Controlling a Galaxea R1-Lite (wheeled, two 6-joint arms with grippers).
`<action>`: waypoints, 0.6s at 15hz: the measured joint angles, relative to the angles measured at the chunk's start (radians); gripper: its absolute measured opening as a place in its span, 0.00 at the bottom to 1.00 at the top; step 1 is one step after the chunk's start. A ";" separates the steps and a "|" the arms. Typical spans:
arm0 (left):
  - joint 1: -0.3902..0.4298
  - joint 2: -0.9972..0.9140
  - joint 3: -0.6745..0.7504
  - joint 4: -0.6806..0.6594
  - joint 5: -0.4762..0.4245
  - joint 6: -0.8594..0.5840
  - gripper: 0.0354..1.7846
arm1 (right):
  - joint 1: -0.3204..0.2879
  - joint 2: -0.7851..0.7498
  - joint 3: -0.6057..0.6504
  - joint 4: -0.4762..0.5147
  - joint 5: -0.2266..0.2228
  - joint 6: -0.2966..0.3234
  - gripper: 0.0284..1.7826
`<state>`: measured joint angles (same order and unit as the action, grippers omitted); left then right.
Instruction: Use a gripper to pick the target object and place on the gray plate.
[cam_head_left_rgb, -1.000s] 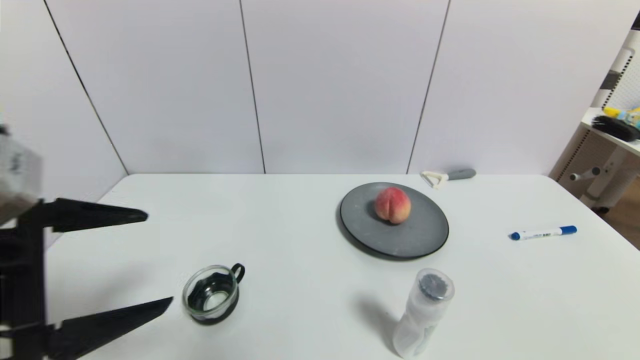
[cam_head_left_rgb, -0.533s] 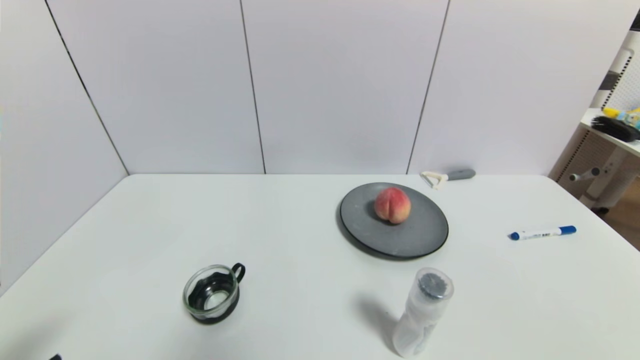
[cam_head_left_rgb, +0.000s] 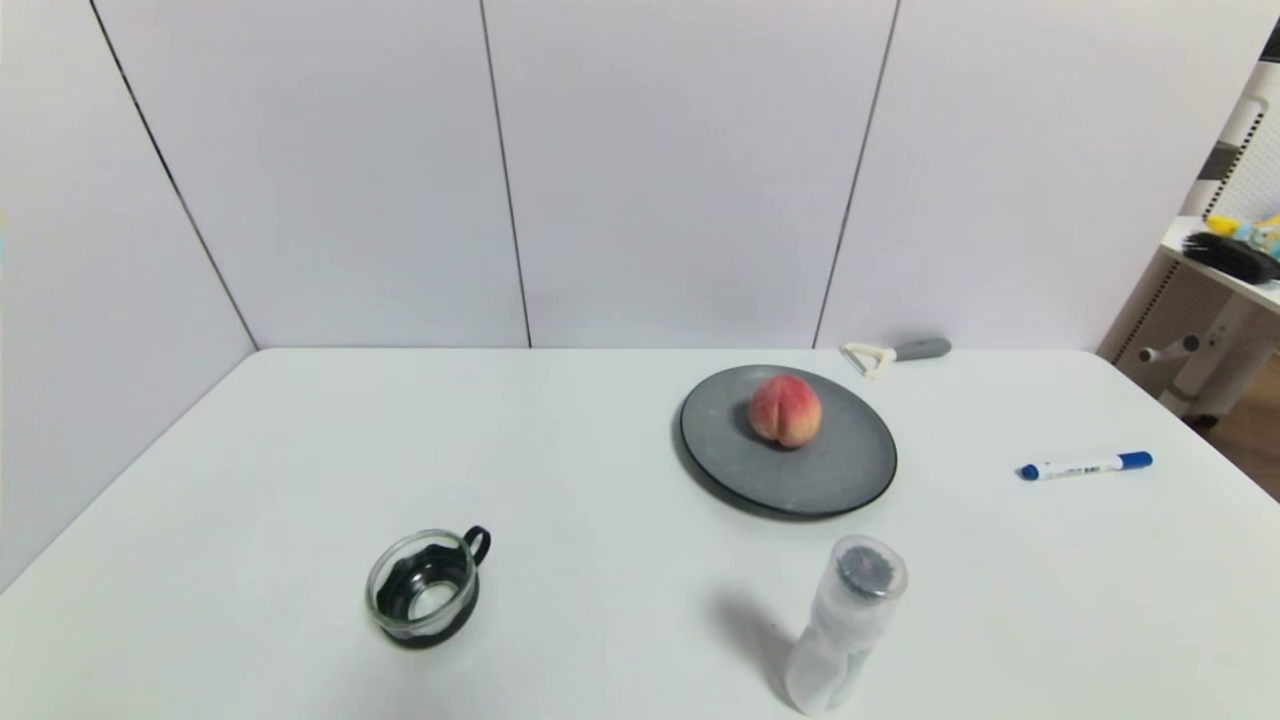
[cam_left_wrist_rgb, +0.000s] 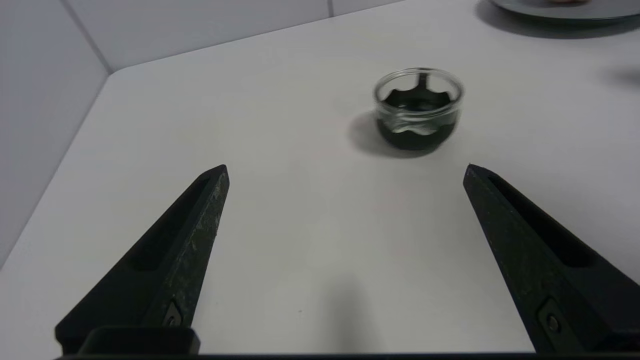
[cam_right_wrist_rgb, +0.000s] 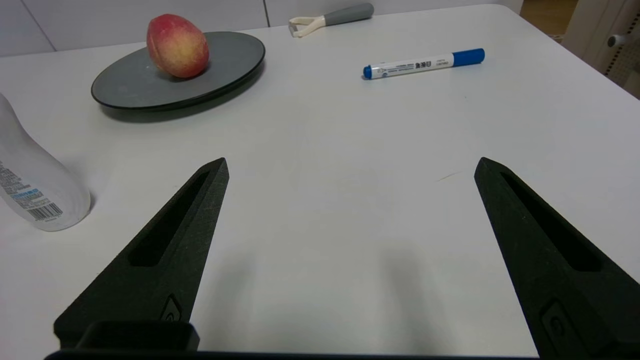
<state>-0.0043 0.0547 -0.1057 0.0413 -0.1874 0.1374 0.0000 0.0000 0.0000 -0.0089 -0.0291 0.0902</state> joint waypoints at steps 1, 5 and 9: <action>0.001 -0.020 0.044 -0.040 0.061 -0.015 0.94 | 0.000 0.000 0.000 0.000 0.000 0.000 0.95; 0.003 -0.053 0.101 -0.036 0.164 -0.068 0.94 | 0.000 0.000 0.000 0.000 0.000 0.000 0.95; 0.003 -0.057 0.105 -0.034 0.168 -0.083 0.94 | 0.000 0.000 0.000 0.000 0.000 0.000 0.95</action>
<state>-0.0013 -0.0023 -0.0004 0.0077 -0.0191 0.0547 0.0000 0.0000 0.0000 -0.0089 -0.0291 0.0898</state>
